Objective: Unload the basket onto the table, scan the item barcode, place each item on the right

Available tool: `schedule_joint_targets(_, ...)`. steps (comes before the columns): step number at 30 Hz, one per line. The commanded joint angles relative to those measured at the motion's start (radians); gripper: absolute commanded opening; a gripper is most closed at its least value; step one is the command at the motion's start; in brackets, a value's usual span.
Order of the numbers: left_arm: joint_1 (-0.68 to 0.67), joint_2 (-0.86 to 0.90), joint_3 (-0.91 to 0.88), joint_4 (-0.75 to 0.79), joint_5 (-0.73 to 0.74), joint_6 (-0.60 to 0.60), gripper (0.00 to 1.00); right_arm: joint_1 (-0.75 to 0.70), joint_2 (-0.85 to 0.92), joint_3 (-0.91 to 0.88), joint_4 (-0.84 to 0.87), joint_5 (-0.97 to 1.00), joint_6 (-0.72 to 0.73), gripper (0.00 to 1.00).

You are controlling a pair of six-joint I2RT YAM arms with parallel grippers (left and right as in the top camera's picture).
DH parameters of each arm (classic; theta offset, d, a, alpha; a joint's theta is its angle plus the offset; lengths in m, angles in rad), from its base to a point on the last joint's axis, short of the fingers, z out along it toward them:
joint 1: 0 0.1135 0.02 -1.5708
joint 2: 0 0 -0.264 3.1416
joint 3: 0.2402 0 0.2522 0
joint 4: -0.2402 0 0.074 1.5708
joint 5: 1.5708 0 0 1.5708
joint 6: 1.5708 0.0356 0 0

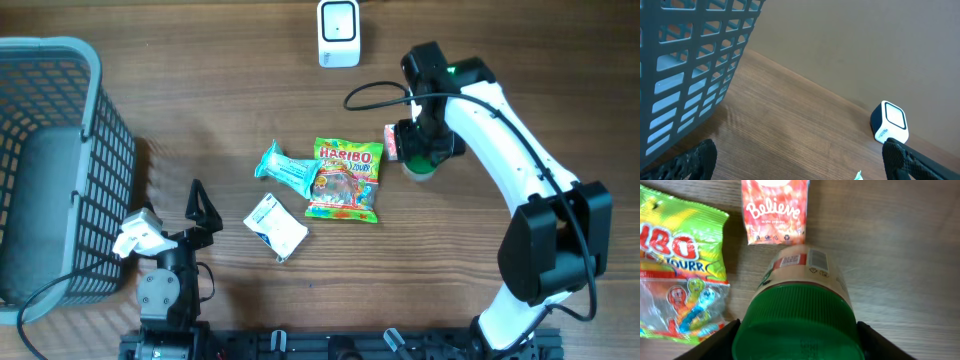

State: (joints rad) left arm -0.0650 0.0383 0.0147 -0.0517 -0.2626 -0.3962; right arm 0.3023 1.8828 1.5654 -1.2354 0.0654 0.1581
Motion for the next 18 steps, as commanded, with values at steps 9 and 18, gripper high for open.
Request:
schedule_joint_targets(9,0.005,-0.005,-0.009,0.004,0.005,-0.008,1.00,0.003,0.004,0.240,-0.247,0.032,0.184,1.00)
schedule_joint_targets(18,0.005,-0.005,-0.009,0.004,0.005,-0.009,1.00,-0.174,0.004,0.239,-0.330,-0.148,0.591,1.00)
